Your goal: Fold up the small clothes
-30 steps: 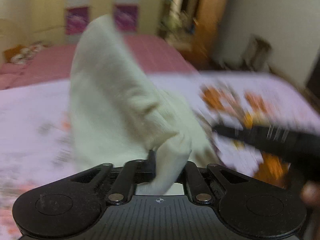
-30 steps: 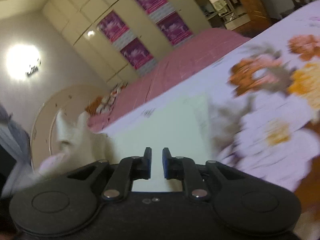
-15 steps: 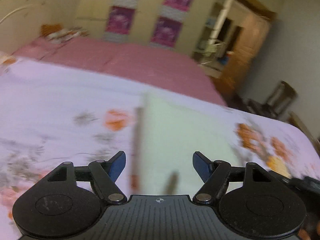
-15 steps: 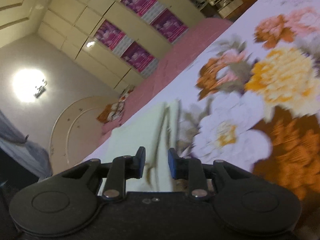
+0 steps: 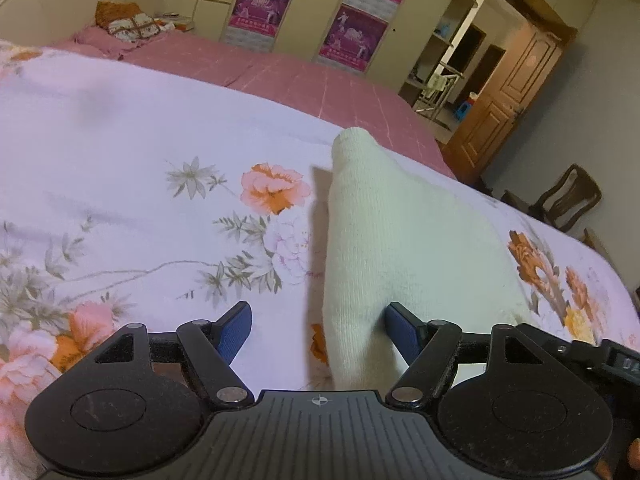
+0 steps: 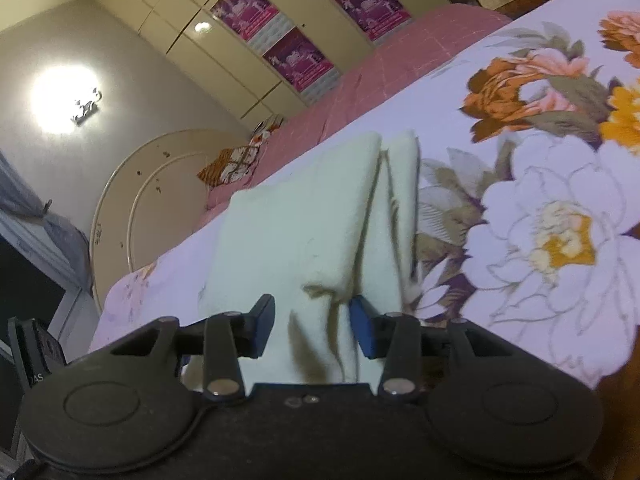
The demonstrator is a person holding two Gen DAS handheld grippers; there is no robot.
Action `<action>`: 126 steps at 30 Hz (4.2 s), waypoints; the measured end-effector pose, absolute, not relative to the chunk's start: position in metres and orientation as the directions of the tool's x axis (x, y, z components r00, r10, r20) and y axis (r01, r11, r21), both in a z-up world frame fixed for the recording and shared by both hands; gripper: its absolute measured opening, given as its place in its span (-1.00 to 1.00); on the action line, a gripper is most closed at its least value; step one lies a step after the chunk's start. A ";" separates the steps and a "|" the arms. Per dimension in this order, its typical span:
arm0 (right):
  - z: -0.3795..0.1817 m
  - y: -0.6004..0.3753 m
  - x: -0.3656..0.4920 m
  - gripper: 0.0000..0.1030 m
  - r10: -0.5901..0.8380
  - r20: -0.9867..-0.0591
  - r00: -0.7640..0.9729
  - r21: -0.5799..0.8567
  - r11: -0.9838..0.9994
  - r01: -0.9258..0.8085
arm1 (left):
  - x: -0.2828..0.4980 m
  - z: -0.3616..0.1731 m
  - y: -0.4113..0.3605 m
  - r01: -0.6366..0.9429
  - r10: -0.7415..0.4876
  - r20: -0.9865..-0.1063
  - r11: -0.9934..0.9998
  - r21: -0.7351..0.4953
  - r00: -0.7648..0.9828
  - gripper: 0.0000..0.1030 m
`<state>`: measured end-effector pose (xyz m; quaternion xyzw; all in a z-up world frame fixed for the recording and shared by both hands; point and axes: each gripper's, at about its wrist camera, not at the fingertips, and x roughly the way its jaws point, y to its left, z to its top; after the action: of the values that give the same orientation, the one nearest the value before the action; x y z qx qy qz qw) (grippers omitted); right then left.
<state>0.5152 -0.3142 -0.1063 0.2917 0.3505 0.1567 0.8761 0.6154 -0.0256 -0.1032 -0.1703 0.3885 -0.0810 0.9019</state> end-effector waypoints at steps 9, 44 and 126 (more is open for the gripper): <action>-0.111 -0.308 0.525 -0.23 0.460 -0.513 0.725 0.606 0.792 -0.073 | 0.617 -0.102 -0.012 0.042 -0.308 -0.632 0.916 -0.399 0.712 0.42; -0.085 -0.326 0.574 -0.66 0.332 -0.562 0.758 0.427 0.901 -0.078 | 0.685 -0.104 -0.023 0.077 -0.371 -0.590 0.884 -0.461 0.717 0.41; -0.086 -0.266 0.426 -0.36 0.143 -0.714 0.685 0.032 0.984 -0.173 | 0.524 -0.077 -0.017 0.187 -0.231 -0.685 0.972 -0.140 0.691 0.60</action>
<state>0.4260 -0.2662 -0.0861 -0.0191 0.3871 0.0861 0.9178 0.5237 -0.0174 -0.0773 -0.0295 0.3765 -0.1137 0.9189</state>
